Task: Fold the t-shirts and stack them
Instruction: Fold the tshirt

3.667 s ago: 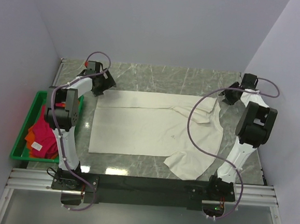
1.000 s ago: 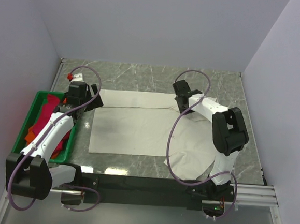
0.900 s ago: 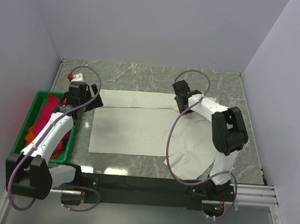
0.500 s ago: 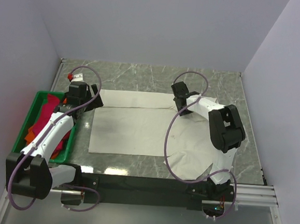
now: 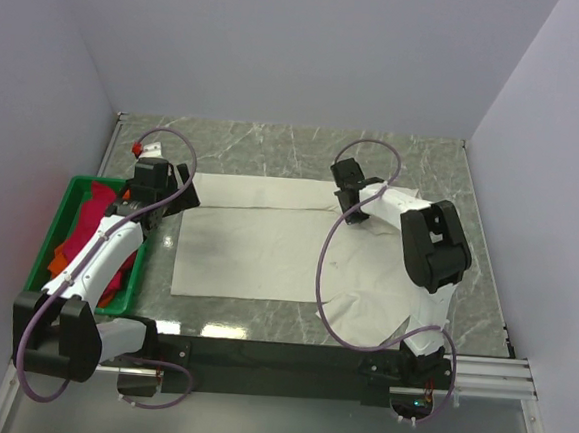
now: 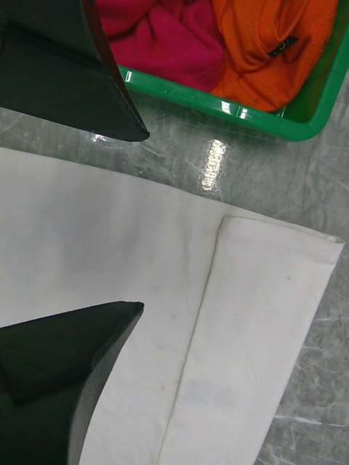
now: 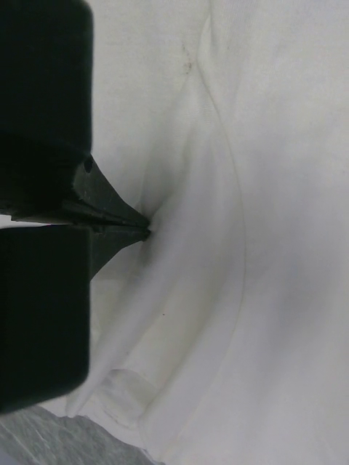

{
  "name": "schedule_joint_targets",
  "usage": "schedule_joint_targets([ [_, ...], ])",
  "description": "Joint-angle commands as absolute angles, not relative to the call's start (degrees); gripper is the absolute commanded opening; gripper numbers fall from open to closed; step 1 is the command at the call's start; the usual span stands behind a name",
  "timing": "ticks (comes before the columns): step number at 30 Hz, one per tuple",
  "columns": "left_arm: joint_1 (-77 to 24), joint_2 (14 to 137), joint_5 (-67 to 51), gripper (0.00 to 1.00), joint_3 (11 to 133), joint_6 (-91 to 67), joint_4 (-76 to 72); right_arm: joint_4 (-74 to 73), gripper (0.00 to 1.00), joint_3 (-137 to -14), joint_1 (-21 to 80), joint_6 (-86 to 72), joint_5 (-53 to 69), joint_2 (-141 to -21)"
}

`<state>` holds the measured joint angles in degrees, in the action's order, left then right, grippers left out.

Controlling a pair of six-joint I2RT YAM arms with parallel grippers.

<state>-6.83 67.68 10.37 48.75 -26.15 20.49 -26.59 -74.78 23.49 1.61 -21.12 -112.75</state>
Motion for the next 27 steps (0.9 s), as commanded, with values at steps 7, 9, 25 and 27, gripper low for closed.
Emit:
schedule_joint_targets([
  [7, -6.86, 67.41, 10.20, 0.97, 48.69, -25.31, 19.16, -24.08, 0.00, -77.60, 20.04, 0.09, -21.62, -106.61],
  [9, -6.86, 67.41, 10.28, 0.97, 48.52, -25.23, 19.25, -24.87, 0.00, -79.70, 19.16, 0.09, -20.75, -106.26],
  [25, -6.86, 67.33, 10.11, 0.97, 48.52, -25.14, 19.25, -33.04, 0.01, -95.62, 16.09, -7.38, -14.22, -115.74],
  [27, -6.86, 67.32, 9.93, 0.96, 48.43, -25.05, 19.25, -32.52, 0.04, -97.02, 15.03, -9.04, -14.94, -116.72],
])
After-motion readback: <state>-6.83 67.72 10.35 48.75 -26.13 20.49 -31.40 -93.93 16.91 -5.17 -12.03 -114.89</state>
